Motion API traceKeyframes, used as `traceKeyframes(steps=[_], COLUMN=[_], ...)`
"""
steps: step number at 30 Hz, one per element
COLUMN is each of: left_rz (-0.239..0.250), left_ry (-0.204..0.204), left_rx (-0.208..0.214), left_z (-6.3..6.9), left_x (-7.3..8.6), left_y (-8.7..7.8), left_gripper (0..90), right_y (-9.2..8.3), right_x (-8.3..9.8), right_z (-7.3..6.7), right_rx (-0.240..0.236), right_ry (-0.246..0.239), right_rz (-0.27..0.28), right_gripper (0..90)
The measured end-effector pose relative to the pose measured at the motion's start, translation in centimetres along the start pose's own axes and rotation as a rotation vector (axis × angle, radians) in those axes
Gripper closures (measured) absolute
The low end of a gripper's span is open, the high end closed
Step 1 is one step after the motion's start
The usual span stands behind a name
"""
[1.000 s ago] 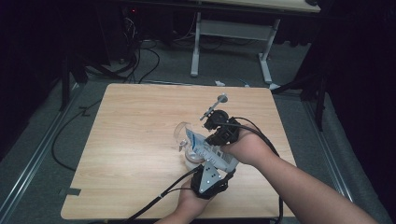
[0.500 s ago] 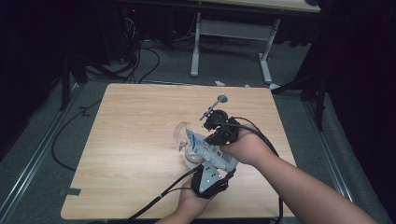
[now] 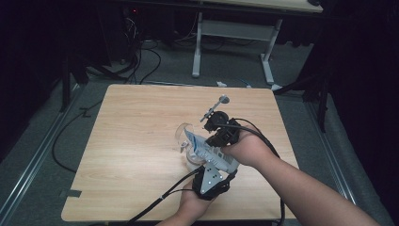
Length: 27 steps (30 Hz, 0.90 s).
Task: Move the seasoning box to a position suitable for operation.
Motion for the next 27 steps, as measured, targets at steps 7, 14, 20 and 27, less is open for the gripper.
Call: traceKeyframes(steps=[7, 14, 20, 27], left_rz=[0.002, 0.006, 0.001, 0.003], left_ry=[-0.002, -0.006, -0.002, -0.008], left_rx=[0.000, -0.003, -0.003, -0.002], left_z=[-0.02, -0.08, -0.13, -0.17], left_x=[-0.05, -0.12, -0.08, -0.23], left_y=[0.01, 0.04, -0.01, -0.06], left_gripper=[58.3, 58.4, 58.4, 58.4], right_y=[-0.01, 0.00, 0.00, 0.01], right_x=[-0.07, -0.17, -0.18, -0.31], right_z=[0.00, -0.01, -0.02, -0.05], right_rx=[0.000, 0.001, 0.003, 0.000], right_ry=[-0.004, -0.005, -0.004, -0.008], right_rz=[0.005, 0.008, 0.007, 0.013], right_gripper=[89.7, 89.6, 89.6, 89.6])
Point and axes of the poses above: each handheld gripper's, and its own axes: y roughly forward along the jaws, x roughly out of its underside, z roughly to its right, the point moved 10 cm from there along y, roughly forward along the jaws, and after that the axes turned 5 degrees about y, right-handed, at the moved point
